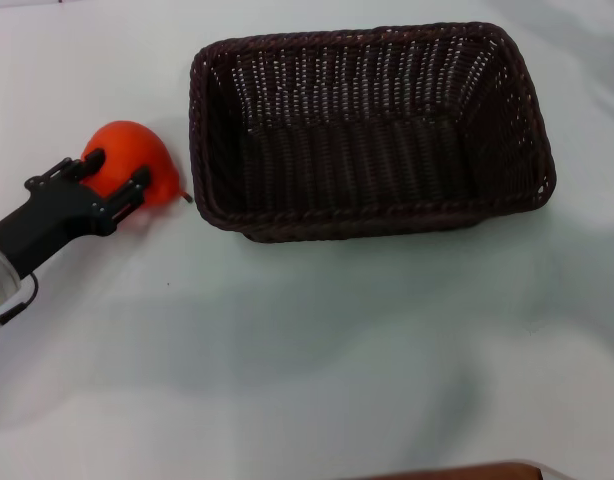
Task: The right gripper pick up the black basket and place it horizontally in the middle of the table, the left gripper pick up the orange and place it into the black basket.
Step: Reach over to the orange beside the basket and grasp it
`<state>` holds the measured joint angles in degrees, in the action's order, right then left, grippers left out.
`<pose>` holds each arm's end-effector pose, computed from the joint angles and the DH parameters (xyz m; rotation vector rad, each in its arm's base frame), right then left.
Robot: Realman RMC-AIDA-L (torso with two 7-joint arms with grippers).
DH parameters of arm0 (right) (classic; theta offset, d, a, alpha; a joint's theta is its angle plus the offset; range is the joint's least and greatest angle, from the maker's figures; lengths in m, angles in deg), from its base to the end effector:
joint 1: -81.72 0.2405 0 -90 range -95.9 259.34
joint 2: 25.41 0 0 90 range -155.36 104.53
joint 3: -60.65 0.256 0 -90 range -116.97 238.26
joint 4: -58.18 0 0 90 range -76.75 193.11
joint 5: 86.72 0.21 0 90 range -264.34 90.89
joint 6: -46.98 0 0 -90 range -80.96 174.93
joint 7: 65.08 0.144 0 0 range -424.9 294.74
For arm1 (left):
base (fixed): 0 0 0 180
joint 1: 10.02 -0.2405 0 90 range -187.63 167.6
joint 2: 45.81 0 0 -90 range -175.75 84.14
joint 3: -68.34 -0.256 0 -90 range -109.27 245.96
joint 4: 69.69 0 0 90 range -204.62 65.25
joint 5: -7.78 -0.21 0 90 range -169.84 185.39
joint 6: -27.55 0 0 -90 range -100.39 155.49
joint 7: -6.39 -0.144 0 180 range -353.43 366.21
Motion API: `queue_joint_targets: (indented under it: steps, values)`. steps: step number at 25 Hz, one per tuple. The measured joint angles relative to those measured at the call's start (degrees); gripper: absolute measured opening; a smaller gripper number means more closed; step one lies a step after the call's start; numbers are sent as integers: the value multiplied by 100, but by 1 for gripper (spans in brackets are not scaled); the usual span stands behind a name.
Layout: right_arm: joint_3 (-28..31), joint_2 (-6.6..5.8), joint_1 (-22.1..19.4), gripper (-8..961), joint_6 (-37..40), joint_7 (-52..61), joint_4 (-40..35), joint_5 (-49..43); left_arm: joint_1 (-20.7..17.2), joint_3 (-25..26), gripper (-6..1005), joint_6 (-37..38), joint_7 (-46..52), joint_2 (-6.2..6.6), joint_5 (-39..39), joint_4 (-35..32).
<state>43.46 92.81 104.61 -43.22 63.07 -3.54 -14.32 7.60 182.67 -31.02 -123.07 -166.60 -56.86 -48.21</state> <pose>0.3002 0.3216 0.1566 -1.2618 -1.7670 -0.7009 -0.3363 0.3014 -0.0491 -2.1502 -0.7788 -0.6382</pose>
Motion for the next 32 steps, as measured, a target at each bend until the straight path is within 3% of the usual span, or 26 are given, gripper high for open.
queue_joint_targets:
  steps: [11, 17, 23, 32]
  values:
    - [11, -40, 57, 628, 185, -175, 200, 12, -53, 6, 442, 473, 215, -168, 9, 362]
    - [14, -39, 73, 627, 310, -262, 380, 93, -179, 99, 311, 542, 222, -288, 1, 666]
    - [26, -95, 72, 626, 334, -343, 638, 332, -194, 161, 262, 385, 228, -312, 16, 901]
    - [75, -92, 120, 627, 414, -401, 785, 491, -237, 157, 183, -565, 386, -339, 166, 1457]
